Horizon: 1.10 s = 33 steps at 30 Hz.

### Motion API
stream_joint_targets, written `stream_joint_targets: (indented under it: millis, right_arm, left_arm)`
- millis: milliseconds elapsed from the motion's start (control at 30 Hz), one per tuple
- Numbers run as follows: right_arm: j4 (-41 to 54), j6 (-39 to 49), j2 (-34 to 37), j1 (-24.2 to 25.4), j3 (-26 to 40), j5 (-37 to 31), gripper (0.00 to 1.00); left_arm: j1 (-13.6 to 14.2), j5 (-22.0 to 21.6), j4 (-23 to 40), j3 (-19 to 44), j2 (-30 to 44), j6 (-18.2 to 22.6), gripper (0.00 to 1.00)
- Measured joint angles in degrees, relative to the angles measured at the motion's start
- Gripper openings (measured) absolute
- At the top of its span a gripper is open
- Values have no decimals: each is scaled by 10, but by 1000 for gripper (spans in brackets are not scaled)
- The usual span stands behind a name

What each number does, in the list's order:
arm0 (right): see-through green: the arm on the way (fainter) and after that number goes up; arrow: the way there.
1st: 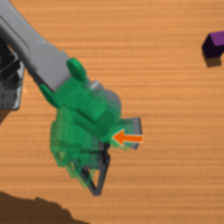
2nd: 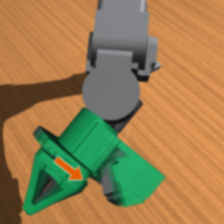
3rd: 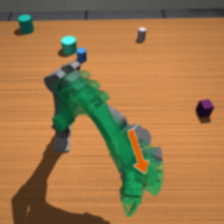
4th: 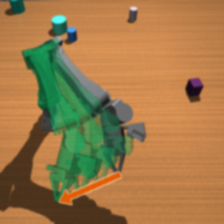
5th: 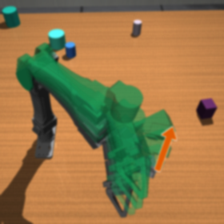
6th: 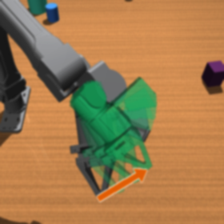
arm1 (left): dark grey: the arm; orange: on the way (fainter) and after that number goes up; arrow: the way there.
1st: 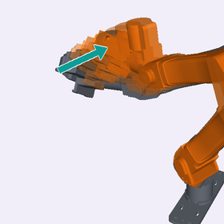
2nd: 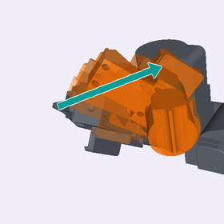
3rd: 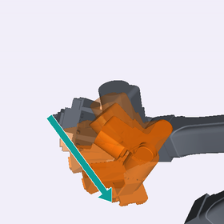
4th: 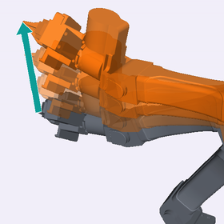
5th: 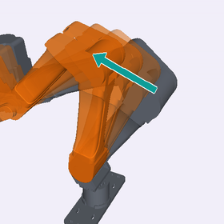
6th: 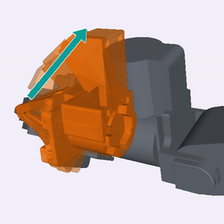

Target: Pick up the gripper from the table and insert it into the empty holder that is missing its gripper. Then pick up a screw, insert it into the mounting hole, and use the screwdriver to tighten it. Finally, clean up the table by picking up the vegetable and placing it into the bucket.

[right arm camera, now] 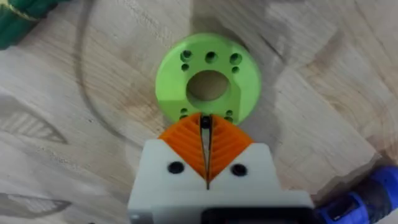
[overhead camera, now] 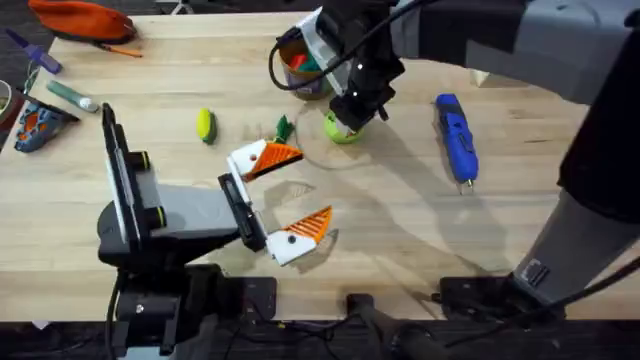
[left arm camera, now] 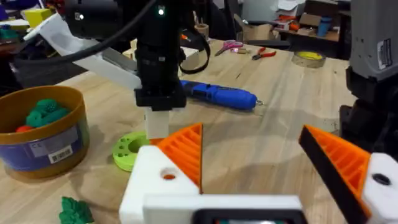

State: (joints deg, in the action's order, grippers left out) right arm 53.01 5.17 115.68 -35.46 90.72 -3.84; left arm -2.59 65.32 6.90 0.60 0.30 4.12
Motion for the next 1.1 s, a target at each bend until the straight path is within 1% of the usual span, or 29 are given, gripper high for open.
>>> stream_joint_targets:
  millis: [300,567,1100]
  right_arm:
    - [5,0,0,0,1,0,6]
    - [15,0,-4,0,22,0,6]
    - [32,-2,-98,3,29,0,6]
  left_arm:
    - [0,0,0,0,0,0,985]
    - [0,0,0,0,0,0,985]
    - [0,0,0,0,0,0,985]
